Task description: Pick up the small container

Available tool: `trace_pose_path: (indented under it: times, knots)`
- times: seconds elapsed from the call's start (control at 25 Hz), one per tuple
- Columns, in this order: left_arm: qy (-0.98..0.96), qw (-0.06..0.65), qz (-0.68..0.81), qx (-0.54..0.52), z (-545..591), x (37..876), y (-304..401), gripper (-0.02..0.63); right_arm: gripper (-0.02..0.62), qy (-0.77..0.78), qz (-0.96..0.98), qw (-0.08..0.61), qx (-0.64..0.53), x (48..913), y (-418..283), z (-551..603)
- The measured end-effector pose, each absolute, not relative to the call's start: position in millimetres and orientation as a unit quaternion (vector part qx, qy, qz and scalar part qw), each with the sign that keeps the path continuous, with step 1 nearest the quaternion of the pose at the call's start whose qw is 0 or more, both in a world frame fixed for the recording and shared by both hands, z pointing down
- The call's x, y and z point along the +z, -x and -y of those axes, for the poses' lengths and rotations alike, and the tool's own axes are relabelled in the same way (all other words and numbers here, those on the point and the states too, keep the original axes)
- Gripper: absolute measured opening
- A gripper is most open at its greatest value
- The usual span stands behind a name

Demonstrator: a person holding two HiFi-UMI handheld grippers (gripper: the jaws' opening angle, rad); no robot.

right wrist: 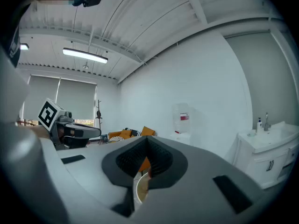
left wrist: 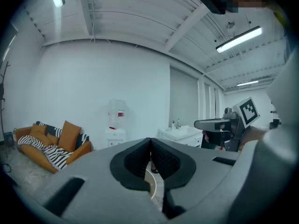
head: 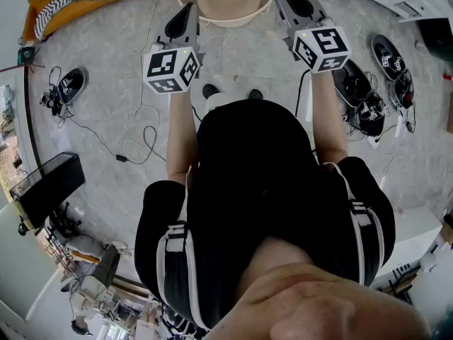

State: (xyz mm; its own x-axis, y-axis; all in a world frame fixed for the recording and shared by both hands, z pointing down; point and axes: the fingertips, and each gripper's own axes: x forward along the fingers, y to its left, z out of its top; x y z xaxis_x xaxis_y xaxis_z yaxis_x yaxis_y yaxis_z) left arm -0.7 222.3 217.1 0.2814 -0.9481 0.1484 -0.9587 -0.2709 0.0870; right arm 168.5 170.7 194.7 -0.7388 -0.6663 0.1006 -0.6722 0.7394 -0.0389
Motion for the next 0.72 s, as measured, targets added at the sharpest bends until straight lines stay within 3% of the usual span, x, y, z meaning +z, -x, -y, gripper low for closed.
trace_pose_path:
  times: [0.72]
  knots:
    - [-0.793, 0.094, 0.600, 0.045, -219, 231, -16, 0.018, 0.003, -0.358, 0.931, 0.020, 0.066, 209, -186, -163]
